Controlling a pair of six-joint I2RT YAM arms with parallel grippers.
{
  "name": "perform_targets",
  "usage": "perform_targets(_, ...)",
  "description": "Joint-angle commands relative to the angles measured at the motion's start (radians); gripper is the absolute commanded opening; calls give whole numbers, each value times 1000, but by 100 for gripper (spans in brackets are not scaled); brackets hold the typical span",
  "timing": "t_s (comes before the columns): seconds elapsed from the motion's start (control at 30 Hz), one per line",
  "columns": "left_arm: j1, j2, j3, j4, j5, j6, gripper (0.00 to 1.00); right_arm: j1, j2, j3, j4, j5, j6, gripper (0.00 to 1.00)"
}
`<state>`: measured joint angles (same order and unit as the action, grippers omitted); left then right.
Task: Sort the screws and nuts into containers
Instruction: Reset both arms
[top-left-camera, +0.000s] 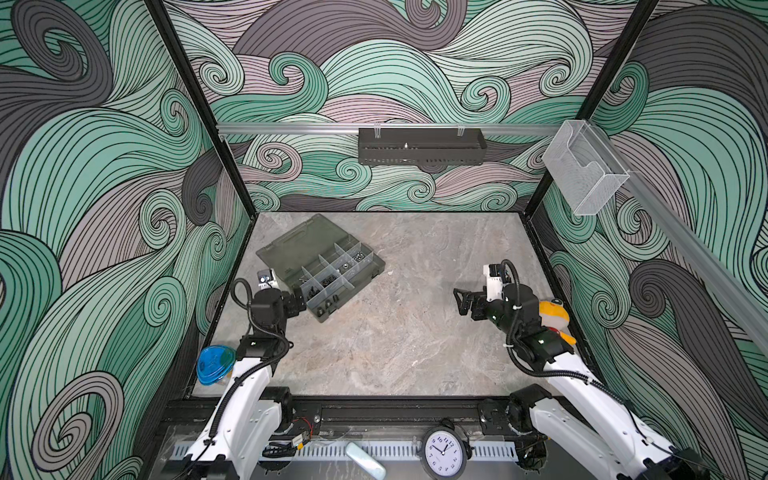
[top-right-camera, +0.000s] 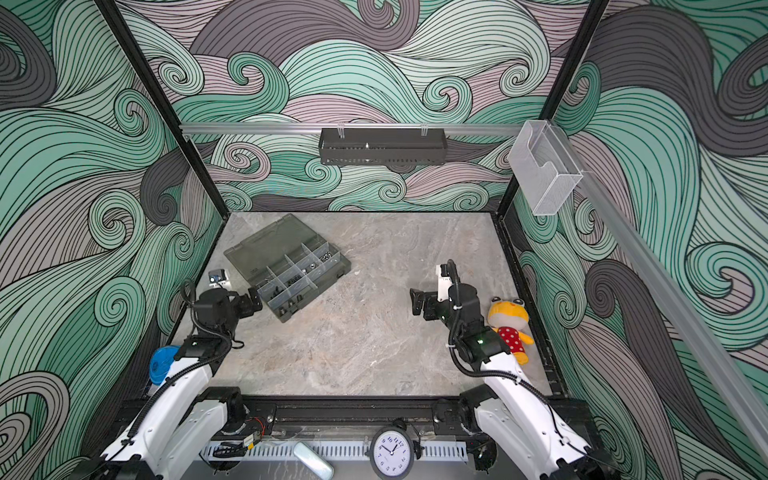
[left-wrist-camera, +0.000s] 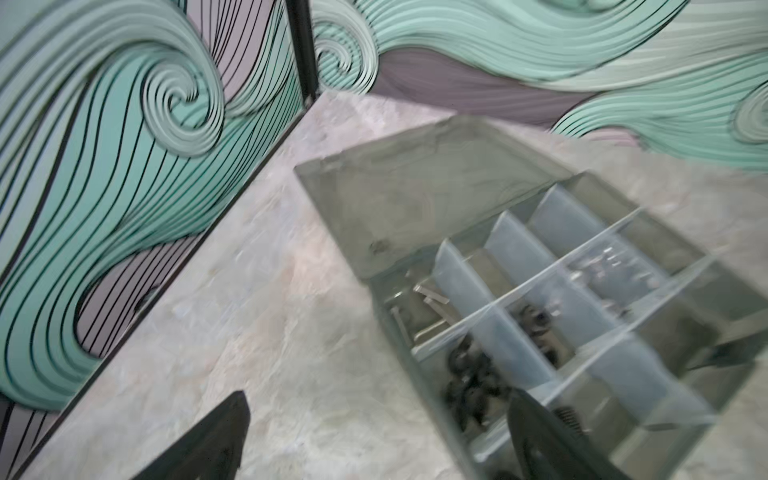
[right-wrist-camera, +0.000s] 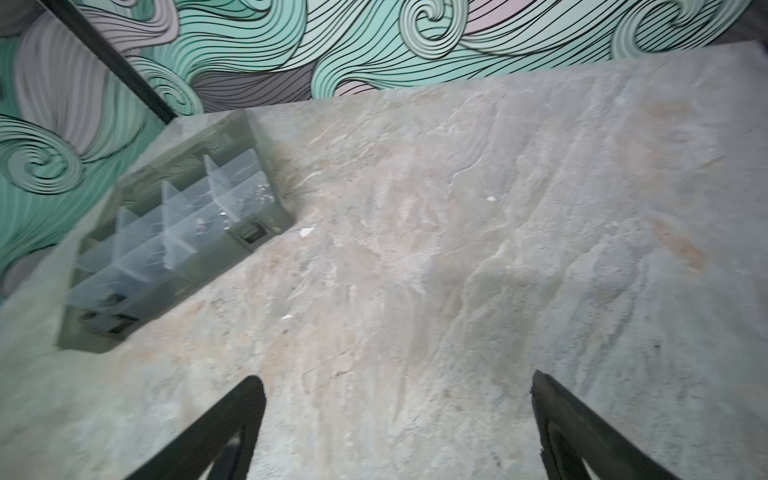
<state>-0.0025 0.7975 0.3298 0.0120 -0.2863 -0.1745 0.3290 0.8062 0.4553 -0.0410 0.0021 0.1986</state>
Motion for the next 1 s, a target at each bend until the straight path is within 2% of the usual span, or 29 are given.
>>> perform_targets(0.0,-5,37,38,84,-135,-25,99,-39,29,-48,201,169,-113,100)
perform_targets(0.1,-4,124,21,129,-166,-21,99,-61,94,-116,382,241,-112,100)
perform_targets(0.2,-4,185,-54,334,-68,80,98,-81,163,-87,402,261,-127,100)
perform_targets(0.27,-7,177,-47,321,-24,87,99,-88,186,-83,416,254,-170,100)
perform_targets(0.37,-8,146,-122,467,2,86,99,-120,200,-126,452,306,-162,100)
perform_targets(0.47,-7,132,-135,481,47,101,99,-168,233,-204,573,275,-128,100)
perform_targets(0.63,-7,252,-53,461,148,128,99,-174,340,-256,833,234,-186,100)
perform_targets(0.73,5,343,4,461,101,115,99,-194,434,-234,928,170,-236,100)
perform_targets(0.8,41,403,24,500,119,90,98,-201,479,-207,937,127,-291,100)
perform_targets(0.87,82,450,39,548,203,66,99,-217,569,-214,1048,93,-307,100)
perform_targets(0.97,97,503,62,584,203,56,99,-231,736,-219,1226,85,-305,100)
